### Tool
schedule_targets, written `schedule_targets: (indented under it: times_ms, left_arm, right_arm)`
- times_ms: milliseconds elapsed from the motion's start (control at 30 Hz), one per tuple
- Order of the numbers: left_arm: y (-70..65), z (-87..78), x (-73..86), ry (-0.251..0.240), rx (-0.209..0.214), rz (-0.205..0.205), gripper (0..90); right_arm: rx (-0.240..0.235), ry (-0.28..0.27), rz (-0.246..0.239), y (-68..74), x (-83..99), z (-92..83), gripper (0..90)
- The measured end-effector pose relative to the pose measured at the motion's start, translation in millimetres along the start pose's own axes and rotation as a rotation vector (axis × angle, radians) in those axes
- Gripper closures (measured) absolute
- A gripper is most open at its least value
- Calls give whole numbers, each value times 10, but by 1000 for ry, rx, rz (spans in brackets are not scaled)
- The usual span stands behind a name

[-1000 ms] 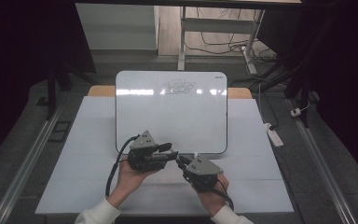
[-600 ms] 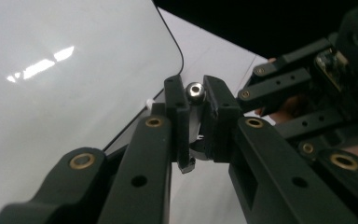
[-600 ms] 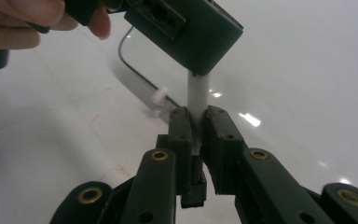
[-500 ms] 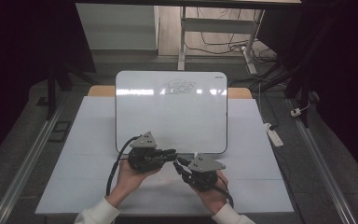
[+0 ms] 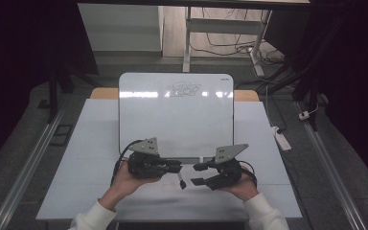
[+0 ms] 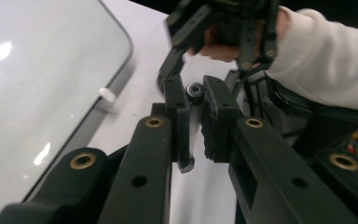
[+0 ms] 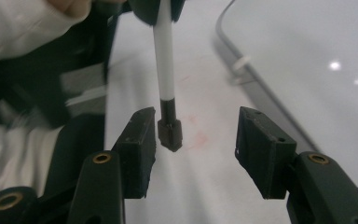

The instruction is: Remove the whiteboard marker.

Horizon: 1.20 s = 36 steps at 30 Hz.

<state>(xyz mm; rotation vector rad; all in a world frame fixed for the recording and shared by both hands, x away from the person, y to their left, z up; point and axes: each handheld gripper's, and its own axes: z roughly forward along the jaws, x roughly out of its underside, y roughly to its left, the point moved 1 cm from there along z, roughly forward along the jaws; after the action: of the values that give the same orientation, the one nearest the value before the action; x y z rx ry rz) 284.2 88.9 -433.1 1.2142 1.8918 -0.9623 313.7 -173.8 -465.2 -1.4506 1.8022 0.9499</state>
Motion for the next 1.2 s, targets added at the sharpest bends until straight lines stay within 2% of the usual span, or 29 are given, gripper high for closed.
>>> schedule_targets:
  times_ms: [133, 367, 533, 600, 700, 900, 1000, 1033, 1067, 1100, 1167, 1200]
  left_arm:
    - [-64, 51, -27, 17, 49, 37, 806]
    - [-107, 86, -36, 43, 109, 87, 806]
    - [-113, 87, -37, 39, 140, 109, 806]
    - [-110, 83, -37, 31, 147, 109, 806]
    - [-105, 77, -35, 27, 152, 110, 806]
    - [-108, 70, -34, 9, 145, 119, 805]
    - [-108, 49, -33, -28, 115, 113, 795]
    - [-110, 34, -36, -47, 92, 104, 707]
    - [-109, 11, -40, -66, 71, 90, 707]
    - [-105, -20, -41, -85, 57, 74, 563]
    - [-99, -100, -29, -109, 22, 47, 458]
    - [-101, -148, -13, -117, -3, 37, 458]
  right_arm:
    - [-83, 54, -37, 21, 17, 113, 490]
    - [-223, 137, -102, 123, 25, 280, 582]
    - [-246, 158, -128, 157, 29, 326, 644]
    - [-254, 169, -145, 171, 34, 354, 699]
    - [-256, 165, -149, 180, 32, 361, 735]
    - [-248, 149, -142, 180, 32, 364, 751]
    - [-225, 123, -139, 170, 31, 347, 764]
    - [-203, 91, -128, 150, 32, 323, 773]
    - [-203, 91, -128, 150, 32, 323, 773]
    - [-176, 71, -124, 137, 36, 308, 773]
    - [-147, 54, -117, 130, 37, 295, 773]
    - [-147, 54, -117, 130, 37, 295, 773]
